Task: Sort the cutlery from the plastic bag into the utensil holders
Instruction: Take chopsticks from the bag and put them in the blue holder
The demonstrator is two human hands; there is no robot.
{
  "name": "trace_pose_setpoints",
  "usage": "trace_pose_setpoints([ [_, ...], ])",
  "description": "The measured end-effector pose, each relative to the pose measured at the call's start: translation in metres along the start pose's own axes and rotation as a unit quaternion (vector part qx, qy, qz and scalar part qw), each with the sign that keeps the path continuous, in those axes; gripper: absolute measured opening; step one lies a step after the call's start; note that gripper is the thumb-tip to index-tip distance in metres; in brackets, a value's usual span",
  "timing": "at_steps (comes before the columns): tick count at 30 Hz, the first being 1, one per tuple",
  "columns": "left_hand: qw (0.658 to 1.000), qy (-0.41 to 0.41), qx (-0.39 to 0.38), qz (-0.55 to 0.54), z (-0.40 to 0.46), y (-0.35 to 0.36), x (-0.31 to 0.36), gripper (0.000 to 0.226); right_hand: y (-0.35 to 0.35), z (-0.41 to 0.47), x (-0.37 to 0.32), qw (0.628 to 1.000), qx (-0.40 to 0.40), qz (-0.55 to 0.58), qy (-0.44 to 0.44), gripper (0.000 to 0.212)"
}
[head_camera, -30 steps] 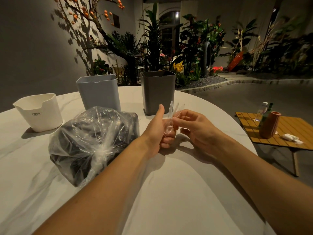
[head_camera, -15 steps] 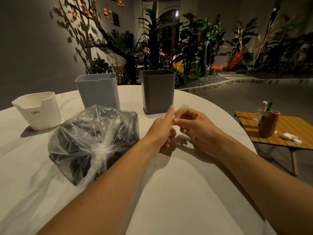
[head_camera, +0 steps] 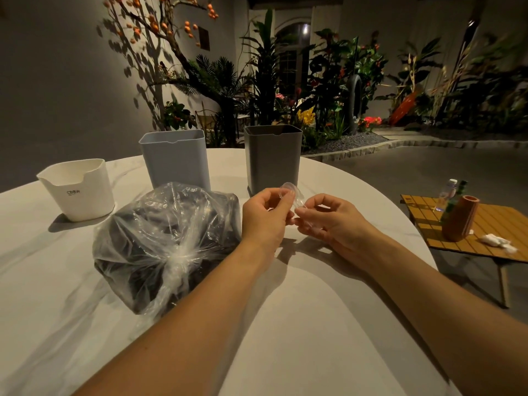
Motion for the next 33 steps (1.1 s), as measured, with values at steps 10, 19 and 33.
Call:
trace_pose_setpoints([
  [10, 0.999, 0.026, 0.016, 0.04, -0.004, -0.005, 0.028, 0.004, 0.011, -0.007, -0.025, 0.993, -0.001, -0.096, -0.074, 0.007],
  [19, 0.999, 0.009, 0.002, 0.046, -0.018, -0.036, 0.053, 0.023, 0.037, -0.019, -0.05, 0.963, -0.074, -0.228, -0.122, 0.013],
  [33, 0.995, 0.059, 0.081, -0.017, -0.025, -0.103, 0.103, 0.01, 0.113, -0.023, -0.121, 0.913, -0.091, -0.316, -0.242, 0.016],
])
Point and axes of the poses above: each hand's wrist, its own z-axis towards the middle knuckle, its own y-axis out of the palm, x = y × z, the point moved 2 cm from there along z, towards the middle knuckle, and after that the axes turned 3 degrees about -z, right-handed, at the moved point
